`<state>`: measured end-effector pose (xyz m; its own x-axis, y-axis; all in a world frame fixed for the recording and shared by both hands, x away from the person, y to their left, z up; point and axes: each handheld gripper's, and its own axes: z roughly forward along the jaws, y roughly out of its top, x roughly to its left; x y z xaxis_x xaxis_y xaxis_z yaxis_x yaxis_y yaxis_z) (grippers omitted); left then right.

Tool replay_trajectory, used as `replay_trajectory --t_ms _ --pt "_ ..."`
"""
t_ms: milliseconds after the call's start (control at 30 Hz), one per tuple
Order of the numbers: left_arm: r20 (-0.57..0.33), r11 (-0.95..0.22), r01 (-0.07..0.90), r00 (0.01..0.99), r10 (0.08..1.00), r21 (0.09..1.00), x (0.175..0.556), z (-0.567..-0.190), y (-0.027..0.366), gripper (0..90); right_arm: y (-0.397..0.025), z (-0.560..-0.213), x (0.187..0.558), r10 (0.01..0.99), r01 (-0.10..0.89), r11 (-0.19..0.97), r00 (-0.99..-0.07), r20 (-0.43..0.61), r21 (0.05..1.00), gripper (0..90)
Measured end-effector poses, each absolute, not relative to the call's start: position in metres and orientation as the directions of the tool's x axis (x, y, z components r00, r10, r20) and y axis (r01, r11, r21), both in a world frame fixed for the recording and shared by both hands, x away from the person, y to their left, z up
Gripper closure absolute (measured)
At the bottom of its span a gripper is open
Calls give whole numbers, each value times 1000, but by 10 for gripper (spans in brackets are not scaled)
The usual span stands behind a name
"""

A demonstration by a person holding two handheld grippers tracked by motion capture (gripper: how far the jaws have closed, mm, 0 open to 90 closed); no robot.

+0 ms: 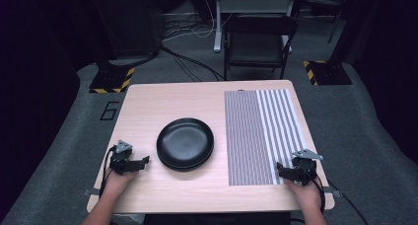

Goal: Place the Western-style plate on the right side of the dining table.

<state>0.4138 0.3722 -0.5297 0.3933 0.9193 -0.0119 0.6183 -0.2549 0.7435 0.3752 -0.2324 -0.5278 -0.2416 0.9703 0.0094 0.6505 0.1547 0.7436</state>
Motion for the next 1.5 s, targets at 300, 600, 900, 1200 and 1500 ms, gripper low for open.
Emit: replay_trajectory --t_ms 300,600,900,1200,1500 --pt "-11 -261 620 399 917 740 411 -529 372 159 -233 -528 375 970 648 156 -242 7 745 133" --pt "-11 -249 617 386 922 746 411 -529 372 180 -234 -528 375 971 645 154 -240 7 748 151" --pt "-11 -246 616 382 924 748 411 -529 372 195 -234 -527 375 971 647 151 -238 9 748 153" --pt "-14 -231 627 360 933 744 409 -526 370 317 -235 -527 373 975 643 138 -223 11 754 200" --pt "-62 -194 635 358 931 748 406 -517 369 371 -234 -519 369 976 640 73 -205 78 765 349"
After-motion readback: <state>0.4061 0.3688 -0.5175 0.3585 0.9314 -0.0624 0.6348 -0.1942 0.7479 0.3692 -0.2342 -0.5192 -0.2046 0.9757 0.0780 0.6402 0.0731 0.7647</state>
